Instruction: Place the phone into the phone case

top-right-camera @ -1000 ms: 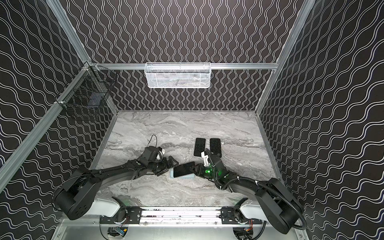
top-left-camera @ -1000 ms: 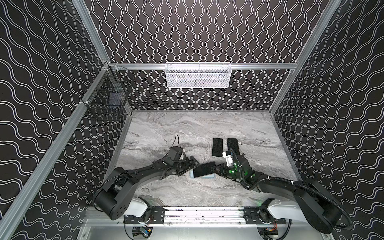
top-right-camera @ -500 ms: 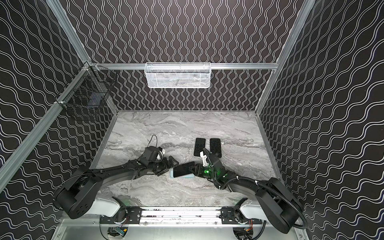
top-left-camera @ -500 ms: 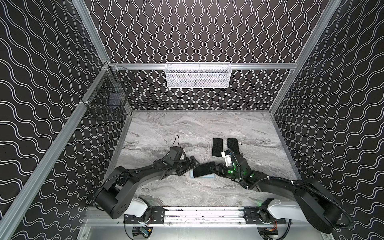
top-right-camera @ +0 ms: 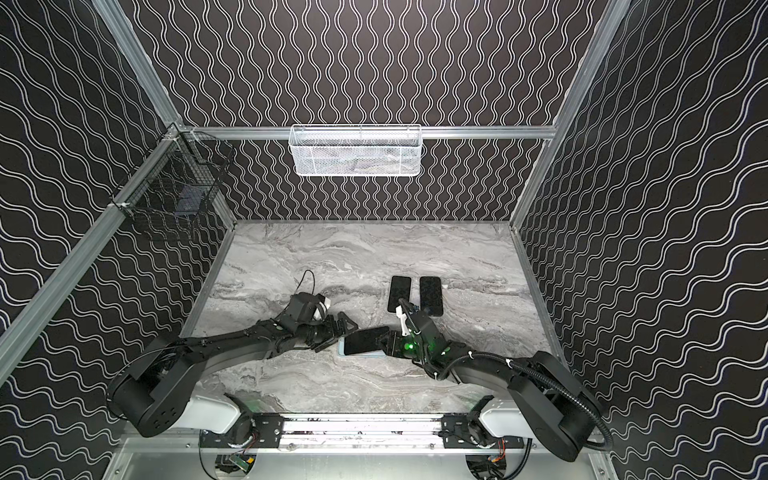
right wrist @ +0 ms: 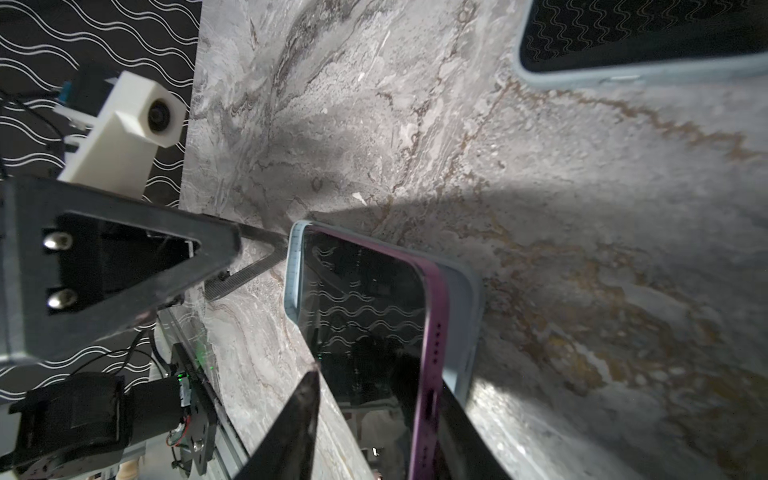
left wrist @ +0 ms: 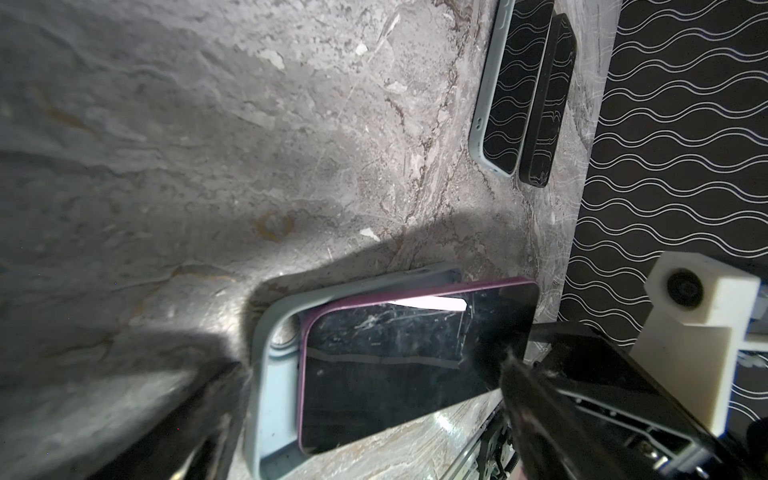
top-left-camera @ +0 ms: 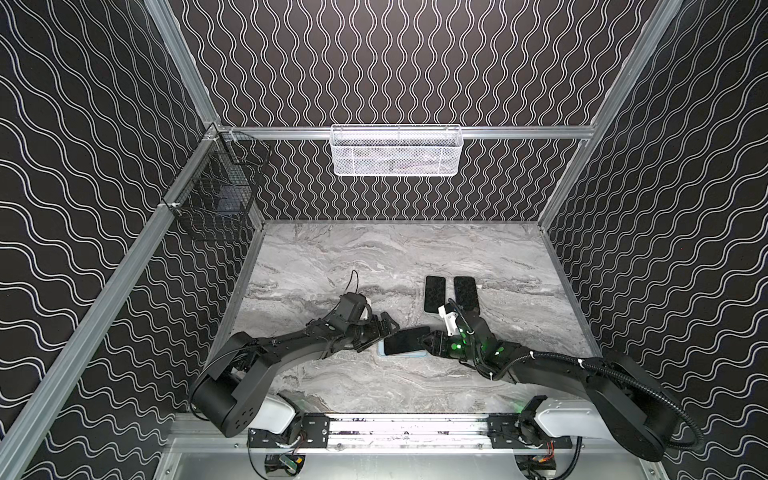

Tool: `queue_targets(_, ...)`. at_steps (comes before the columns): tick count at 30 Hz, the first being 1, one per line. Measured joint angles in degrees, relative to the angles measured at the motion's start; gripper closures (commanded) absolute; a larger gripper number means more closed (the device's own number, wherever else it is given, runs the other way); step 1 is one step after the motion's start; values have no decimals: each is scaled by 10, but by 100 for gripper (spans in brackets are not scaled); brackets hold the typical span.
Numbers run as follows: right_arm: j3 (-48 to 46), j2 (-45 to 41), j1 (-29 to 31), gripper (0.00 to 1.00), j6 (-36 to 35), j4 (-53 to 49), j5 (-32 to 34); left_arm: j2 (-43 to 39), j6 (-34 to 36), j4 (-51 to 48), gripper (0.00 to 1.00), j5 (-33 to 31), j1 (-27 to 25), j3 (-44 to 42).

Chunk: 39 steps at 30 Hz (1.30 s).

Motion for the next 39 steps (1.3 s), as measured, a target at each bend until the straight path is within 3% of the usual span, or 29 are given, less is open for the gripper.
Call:
queue_targets(16, 0, 0, 3, 42, -11, -13, 16, 0, -5, 1, 2, 0, 0, -1)
queue_targets(25, 7, 5, 3, 41, -21, -21, 26, 0, -12, 1, 2, 0, -1, 0)
queue_targets(30, 12, 12, 3, 43, -22, -29, 26, 0, -12, -1, 2, 0, -2, 1)
queue_targets(39, 16, 14, 5, 56, -25, -33, 28, 5, -12, -2, 2, 0, -2, 3)
